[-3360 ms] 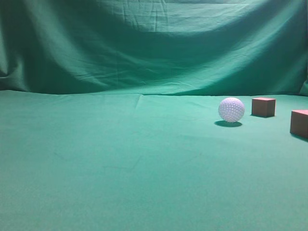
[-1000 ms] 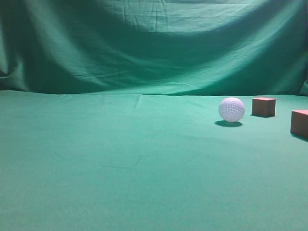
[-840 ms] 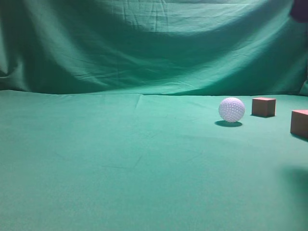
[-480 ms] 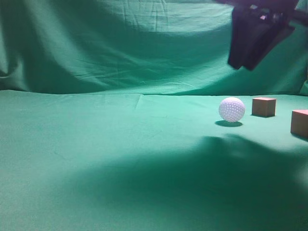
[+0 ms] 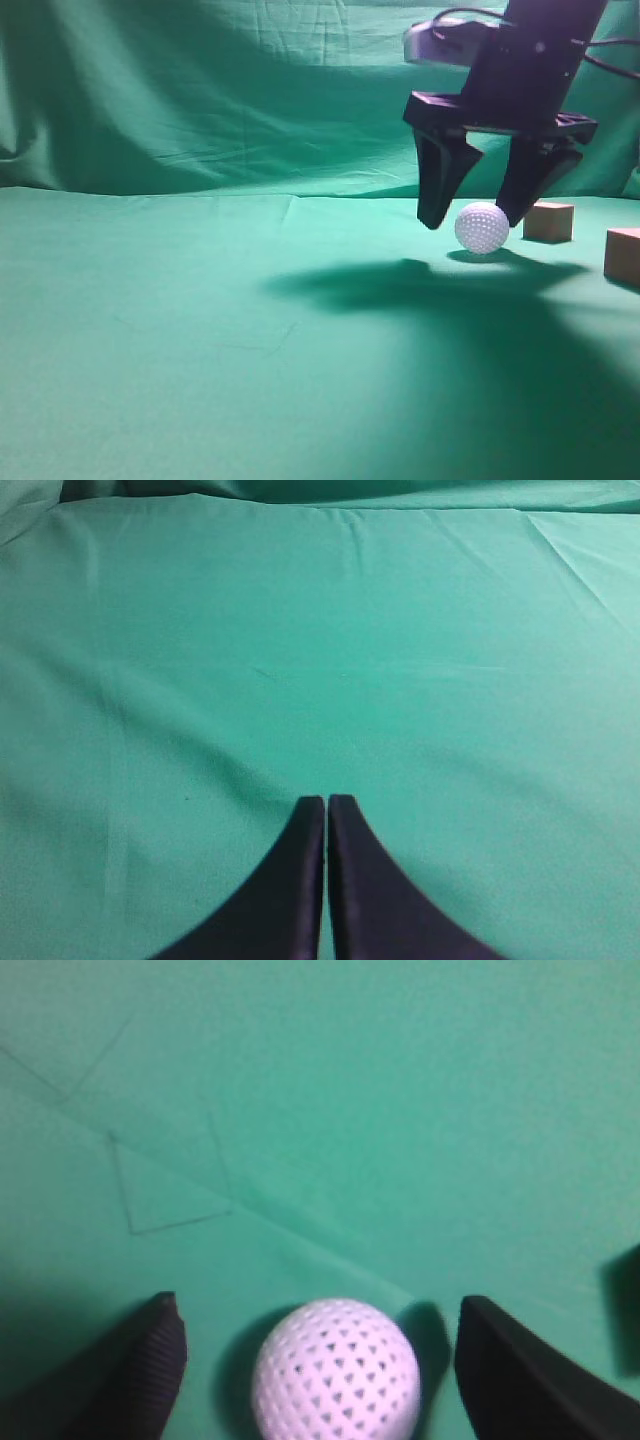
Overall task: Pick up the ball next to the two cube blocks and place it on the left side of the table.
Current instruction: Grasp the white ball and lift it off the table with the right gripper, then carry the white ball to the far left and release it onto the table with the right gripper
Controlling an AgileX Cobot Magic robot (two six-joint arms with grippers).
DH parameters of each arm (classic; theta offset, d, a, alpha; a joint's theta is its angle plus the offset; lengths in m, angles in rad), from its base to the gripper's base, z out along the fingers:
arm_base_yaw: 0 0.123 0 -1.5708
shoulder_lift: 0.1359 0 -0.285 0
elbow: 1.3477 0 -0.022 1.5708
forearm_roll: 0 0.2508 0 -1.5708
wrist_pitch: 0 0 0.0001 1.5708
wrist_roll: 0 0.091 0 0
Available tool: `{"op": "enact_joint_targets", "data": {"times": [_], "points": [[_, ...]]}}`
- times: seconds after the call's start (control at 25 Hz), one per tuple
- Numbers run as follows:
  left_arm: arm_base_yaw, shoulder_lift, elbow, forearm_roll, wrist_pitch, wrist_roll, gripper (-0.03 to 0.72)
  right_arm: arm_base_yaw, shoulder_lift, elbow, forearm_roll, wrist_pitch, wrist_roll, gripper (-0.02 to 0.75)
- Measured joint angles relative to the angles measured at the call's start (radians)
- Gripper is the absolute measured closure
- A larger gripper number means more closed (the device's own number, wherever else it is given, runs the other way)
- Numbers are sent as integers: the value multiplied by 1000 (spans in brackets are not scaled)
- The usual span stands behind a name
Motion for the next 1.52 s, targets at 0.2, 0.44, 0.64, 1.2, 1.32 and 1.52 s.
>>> {"op": "enact_joint_targets", "data": {"times": [0.2, 0.44, 0.64, 1.2, 1.32, 1.52], "points": [[0, 0, 0, 0, 0, 0, 688, 0, 36, -6, -6, -28, 0, 255], [0, 0, 0, 0, 0, 0, 688, 0, 44, -19, -10, -38, 0, 437], [0, 0, 0, 0, 0, 0, 688, 13, 43, -131, -6, 44, 0, 437], [0, 0, 0, 0, 0, 0, 688, 405, 285, -687, 129, -239, -59, 437], [0, 0, 0, 0, 0, 0, 688, 484, 433, -821, 131, -317, -64, 437], [0, 0, 0, 0, 0, 0, 688, 543, 627, -973, 135, -428, -64, 437]]}}
